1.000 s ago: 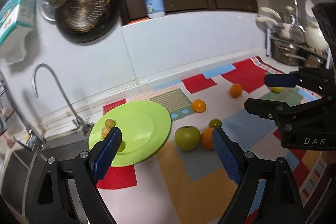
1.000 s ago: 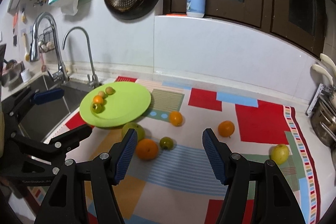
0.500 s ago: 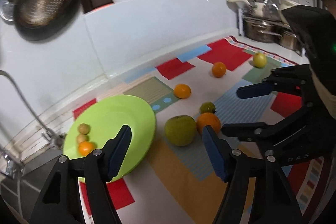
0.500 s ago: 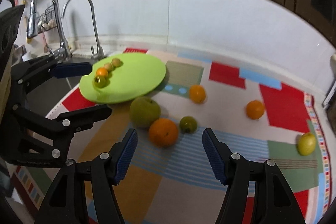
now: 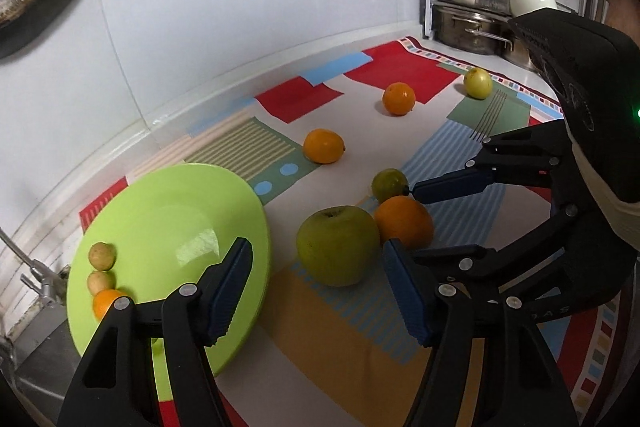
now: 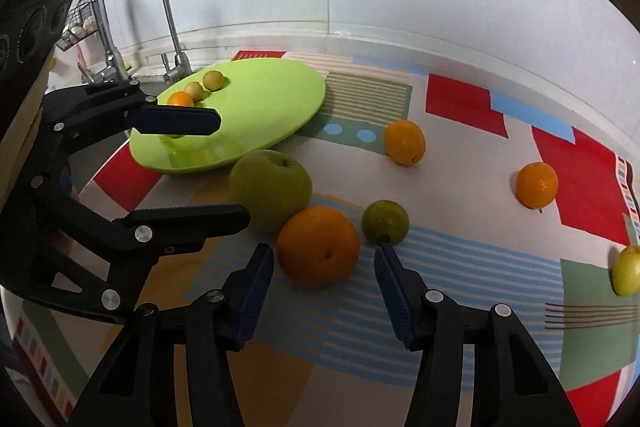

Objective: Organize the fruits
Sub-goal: 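Grasp the large orange with the right tool while the left tool grasps the green apple, then carry the orange and apple onto the green plate and open both tools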

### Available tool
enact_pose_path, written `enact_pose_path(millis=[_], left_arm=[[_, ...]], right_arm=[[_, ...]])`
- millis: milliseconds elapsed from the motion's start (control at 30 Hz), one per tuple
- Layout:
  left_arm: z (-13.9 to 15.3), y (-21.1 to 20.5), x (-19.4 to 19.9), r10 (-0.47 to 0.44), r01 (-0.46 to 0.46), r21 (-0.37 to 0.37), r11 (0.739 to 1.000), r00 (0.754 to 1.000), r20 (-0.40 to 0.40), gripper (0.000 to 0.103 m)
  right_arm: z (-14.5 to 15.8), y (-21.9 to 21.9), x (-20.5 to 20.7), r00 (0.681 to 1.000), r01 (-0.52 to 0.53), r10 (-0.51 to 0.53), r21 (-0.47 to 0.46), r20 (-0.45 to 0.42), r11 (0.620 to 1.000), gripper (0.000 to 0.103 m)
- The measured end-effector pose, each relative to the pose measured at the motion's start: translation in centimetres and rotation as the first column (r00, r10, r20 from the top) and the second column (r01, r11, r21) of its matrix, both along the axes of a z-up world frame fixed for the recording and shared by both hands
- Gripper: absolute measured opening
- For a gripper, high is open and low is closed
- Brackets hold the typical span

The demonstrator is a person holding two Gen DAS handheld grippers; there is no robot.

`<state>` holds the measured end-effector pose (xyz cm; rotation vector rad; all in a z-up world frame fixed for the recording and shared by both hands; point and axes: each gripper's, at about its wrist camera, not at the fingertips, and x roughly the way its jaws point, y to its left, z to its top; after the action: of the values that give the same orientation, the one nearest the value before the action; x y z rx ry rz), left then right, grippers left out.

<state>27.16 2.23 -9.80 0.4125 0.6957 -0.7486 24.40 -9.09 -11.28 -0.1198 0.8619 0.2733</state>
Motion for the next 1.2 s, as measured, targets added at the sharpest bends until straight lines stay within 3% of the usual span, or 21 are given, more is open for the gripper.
enact_pose_path(millis=[167,567,733,800,1200], left_arm=[[-0.4,-0.1,0.8,0.003,-0.004,-0.015,1.000,0.999,-0.037,0.064],[-1.4,-2.5,1.7,0.050,-0.054,-0.042,0.998,0.995,-0.091,0.064],[-2.2,-3.5,2.4,0.049,-0.056,-0.048,0.997,0.989,-0.143,0.050],[-2.2,-3.6,2.3,0.058,-0.064,-0.043,0.997,0.989,-0.138,0.049],[-0.2,-2.1,-0.2,0.221,-0.231,-0.051,0.972,0.964,-0.148,0.049]], right_arm=[[-0.2,-0.1,0.5,1.000,-0.008,0.008,0.025,-0.002,1.000,0.044],[0.1,-2.9,-0.3,0.993,0.115,-0.115,0.043,-0.007,0.992,0.043],[0.2,-4.1,-0.3,0.986,0.166,-0.166,0.062,-0.009,0.984,0.043],[0.3,-4.5,-0.3,0.984,0.177,-0.177,0.071,-0.007,0.982,0.043],[1.8,-4.8,-1.5,0.984,0.171,-0.174,0.101,0.030,0.980,0.043]])
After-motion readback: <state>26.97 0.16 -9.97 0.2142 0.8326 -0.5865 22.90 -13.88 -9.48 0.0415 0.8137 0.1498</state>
